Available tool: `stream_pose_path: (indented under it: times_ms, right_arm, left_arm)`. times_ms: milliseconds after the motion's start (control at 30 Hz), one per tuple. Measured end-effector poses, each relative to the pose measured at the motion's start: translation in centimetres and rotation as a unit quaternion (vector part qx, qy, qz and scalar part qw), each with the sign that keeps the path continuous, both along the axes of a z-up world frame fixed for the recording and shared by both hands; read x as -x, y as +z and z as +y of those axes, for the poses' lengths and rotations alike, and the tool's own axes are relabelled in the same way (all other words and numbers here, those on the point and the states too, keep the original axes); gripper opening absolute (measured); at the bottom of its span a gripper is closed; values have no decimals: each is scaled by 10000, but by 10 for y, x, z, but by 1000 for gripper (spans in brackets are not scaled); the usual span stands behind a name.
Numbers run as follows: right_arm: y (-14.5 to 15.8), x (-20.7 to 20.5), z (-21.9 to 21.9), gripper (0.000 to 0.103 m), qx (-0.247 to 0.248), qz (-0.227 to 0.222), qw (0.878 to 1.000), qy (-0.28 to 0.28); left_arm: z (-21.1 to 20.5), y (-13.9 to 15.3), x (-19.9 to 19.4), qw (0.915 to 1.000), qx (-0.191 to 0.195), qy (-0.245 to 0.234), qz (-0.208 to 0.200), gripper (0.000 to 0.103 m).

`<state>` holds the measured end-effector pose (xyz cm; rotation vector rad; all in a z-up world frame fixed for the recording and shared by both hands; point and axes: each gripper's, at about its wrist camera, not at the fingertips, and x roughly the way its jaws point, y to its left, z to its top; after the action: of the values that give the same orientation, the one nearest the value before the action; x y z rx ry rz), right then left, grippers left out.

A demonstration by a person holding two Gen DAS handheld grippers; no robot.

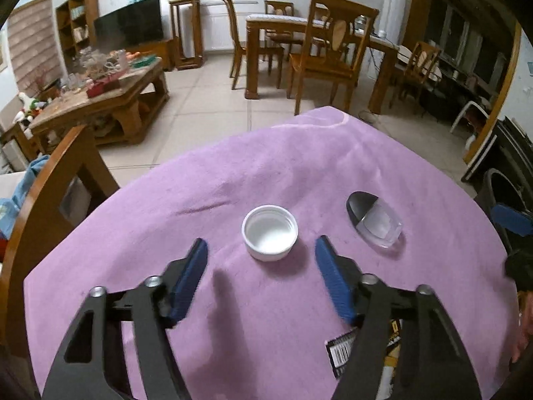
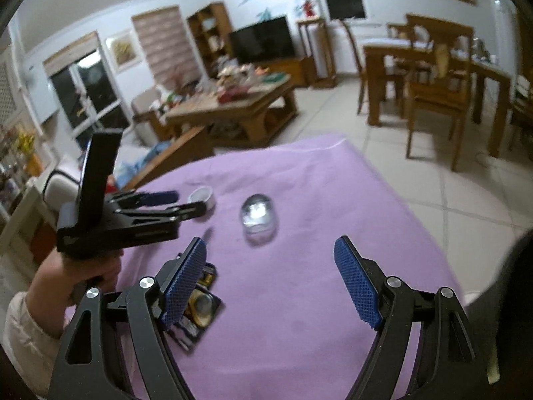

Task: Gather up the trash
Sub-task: 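Grasp the white bottle cap with the left tool while the right tool grasps the clear oval container, then carry the bottle cap and clear container over the black bin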

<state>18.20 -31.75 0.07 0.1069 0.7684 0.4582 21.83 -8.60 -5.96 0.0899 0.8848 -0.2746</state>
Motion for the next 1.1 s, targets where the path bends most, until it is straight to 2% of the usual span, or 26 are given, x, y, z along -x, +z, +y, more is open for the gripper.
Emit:
stream_pose_path:
  times_ms: [33, 100, 133, 267, 367, 500, 533, 600, 733, 800, 867, 967, 1100]
  right_arm:
    - [-4, -6, 7, 79, 57, 57, 10000, 30]
    - [-8, -17, 21, 77, 200, 117, 9997, 95]
    - [-11, -20, 22, 76, 240, 146, 9995, 128]
    - [-25, -41, 42, 71, 501, 339, 9977, 308]
    - [-35, -57, 56, 67, 710, 462, 9955, 415]
    - [-46, -80, 72, 55, 905, 617, 9929, 458]
    - [-47, -83, 76, 53, 1007, 567, 9923, 445]
    - [-48, -91, 85, 42, 1236, 507, 9901, 418]
    - [-53, -96, 90, 40, 1345, 450, 9891, 403]
    - [-54, -96, 87, 40, 1207, 477, 9908, 388]
    - [-47, -92, 75, 40, 768, 463, 9954, 342]
    - [-24, -74, 45, 40, 2, 207, 9996, 212]
    - [11, -33, -1, 40, -777, -400, 9961, -114]
  left_arm:
    - [0, -4, 4, 10000, -10, -39, 18, 52]
    - [1, -7, 1, 9999, 2, -100, 78, 38]
    - [0, -7, 1, 9999, -26, -105, 50, 35]
    - [2, -8, 2, 9998, -64, -166, 5, 34]
    - [7, -5, 1, 9999, 86, -126, -8, 34]
    - [18, 6, 2, 9993, 316, 1, -173, 34]
    - [20, 8, 3, 9991, 353, 16, -212, 34]
    - [21, 12, 4, 9988, 399, 30, -267, 34]
    - [21, 15, 5, 9983, 483, 18, -337, 34]
    - [21, 18, 7, 9974, 595, -25, -414, 34]
    - [19, 22, 10, 9964, 667, -60, -514, 34]
    - [15, 30, 17, 9939, 798, -147, -746, 34]
    - [1, 48, 36, 9871, 1102, -338, -1112, 34]
